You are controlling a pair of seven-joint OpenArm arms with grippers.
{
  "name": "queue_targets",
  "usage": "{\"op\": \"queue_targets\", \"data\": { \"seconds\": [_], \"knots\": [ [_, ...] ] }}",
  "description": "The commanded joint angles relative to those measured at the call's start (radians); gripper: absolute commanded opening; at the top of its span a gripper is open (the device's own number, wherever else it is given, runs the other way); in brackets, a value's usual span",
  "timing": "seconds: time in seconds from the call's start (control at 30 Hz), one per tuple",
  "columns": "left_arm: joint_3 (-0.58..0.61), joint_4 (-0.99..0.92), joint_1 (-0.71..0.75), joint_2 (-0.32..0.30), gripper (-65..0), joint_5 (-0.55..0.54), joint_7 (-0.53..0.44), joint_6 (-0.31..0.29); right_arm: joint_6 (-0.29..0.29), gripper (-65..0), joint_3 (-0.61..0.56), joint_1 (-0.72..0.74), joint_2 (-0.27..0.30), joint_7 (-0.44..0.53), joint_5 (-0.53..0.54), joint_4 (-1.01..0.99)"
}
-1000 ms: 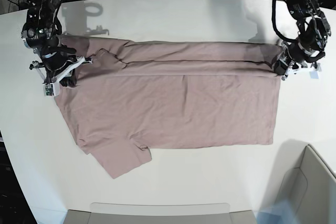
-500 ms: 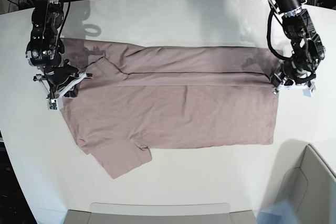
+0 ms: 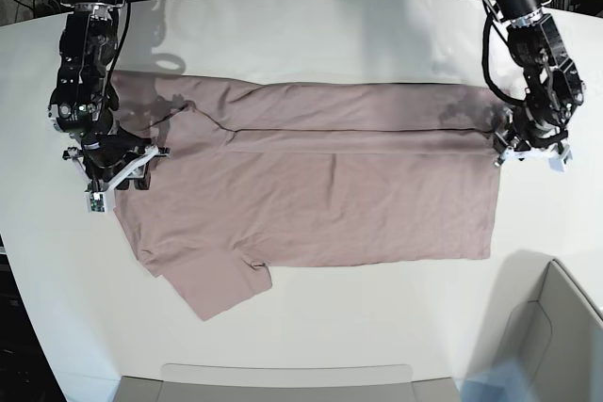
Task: Fold the T-shirt properly
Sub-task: 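Lift the shoulder edge with both grippers and fold it toward the hem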
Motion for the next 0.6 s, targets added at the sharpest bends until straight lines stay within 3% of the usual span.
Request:
{"op": "queue_targets", "data": {
  "seconds": [0.0, 0.2, 0.27, 0.37, 0.47, 0.57],
  "knots": [
    [-0.005, 0.047, -0.018, -0.018, -53.1, -0.012, -0.013, -0.005, -0.002, -41.8, 0.031, 0.019, 0.012, 0.027, 0.005, 0.047],
    [-0.006, 0.184, 0.033, -0.018, -53.3, -0.015, -0.015, -0.006, -0.002, -41.9, 0.080, -0.020, 0.014, 0.016, 0.006, 0.151],
    [0.001, 0.238, 0.071, -0.014, -56.7, -0.015, -0.013, -0.008, -0.002, -43.2, 0.080, -0.072, 0.017, 0.013, 0.006, 0.200],
    [0.052, 0.280, 0.119, -0.012, -65.0, -0.012, -0.013, -0.008, -0.002, -51.8, 0.080, -0.149, 0.012, -0.030, 0.006, 0.250],
    [0.132, 0.280, 0.154, -0.017, -65.0, -0.008, -0.024, -0.008, -0.002, -63.7, 0.080, -0.202, 0.003, -0.041, 0.006, 0.243],
    [0.210, 0.253, 0.163, -0.018, -65.0, -0.007, -0.024, -0.008, -0.002, -65.0, 0.085, -0.228, -0.014, -0.038, 0.006, 0.204]
  ]
}}
